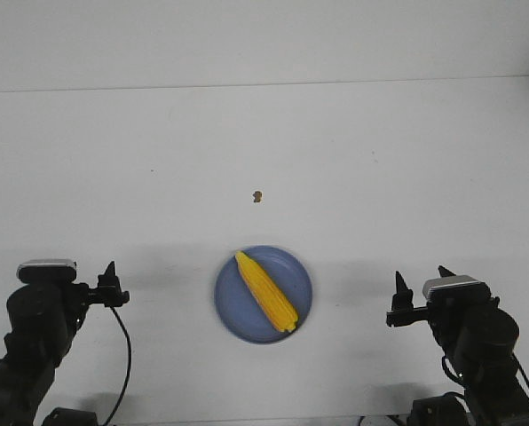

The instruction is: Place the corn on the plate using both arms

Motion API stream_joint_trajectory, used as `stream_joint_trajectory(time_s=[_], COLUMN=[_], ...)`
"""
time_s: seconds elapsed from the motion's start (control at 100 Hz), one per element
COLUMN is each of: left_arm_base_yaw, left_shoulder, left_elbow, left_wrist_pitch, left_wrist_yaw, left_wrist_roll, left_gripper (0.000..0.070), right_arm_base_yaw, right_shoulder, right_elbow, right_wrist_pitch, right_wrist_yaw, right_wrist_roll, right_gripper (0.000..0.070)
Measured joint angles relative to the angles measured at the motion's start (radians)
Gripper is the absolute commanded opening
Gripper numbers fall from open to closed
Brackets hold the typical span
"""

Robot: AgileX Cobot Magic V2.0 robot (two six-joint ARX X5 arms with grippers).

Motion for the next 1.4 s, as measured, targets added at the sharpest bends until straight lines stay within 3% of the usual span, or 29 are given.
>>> stream_joint_trajectory(time_s=[0.44, 0.51, 0.59, 0.64, 0.75, 0.81, 1.4], left_arm_base_yaw=[0.000, 0.000, 0.000, 0.000, 0.000, 0.000, 0.000], left_shoulder=[-0.194, -0.194, -0.194, -0.194, -0.194, -0.194, -0.195], left_elbow=[-0.058, -0.058, -0.058, -0.058, -0.058, -0.058, -0.058], left_wrist_pitch=[0.000, -0.001, -0.003, -0.003, -0.003, -0.003, 0.002], left_wrist_yaw=[-0.046, -0.046, -0.046, -0.046, -0.046, -0.046, -0.046], left_wrist_roll=[-0.016, -0.017, -0.018, -0.018, -0.018, -0.018, -0.018], left_gripper=[0.0540, 0.0539, 0.0518, 0.0431, 0.0134, 0.0006, 0.0016], right_arm_base_yaw=[0.000, 0.000, 0.000, 0.000, 0.000, 0.000, 0.000], right_shoulder=[-0.048, -0.048, -0.048, -0.048, -0.048, -0.048, -0.048], right_elbow=[0.000, 0.000, 0.000, 0.000, 0.000, 0.000, 0.000], right_wrist_pitch=[0.027, 0.027, 0.027, 0.027, 0.027, 0.027, 0.027], right_wrist_yaw=[-0.003, -0.003, -0.003, -0.003, -0.003, -0.002, 0.020], right_wrist_roll=[0.006, 0.006, 0.007, 0.008, 0.009, 0.009, 0.009], right_gripper=[0.0538, 0.0495, 0.0374, 0.0286, 0.0094, 0.0006, 0.0006])
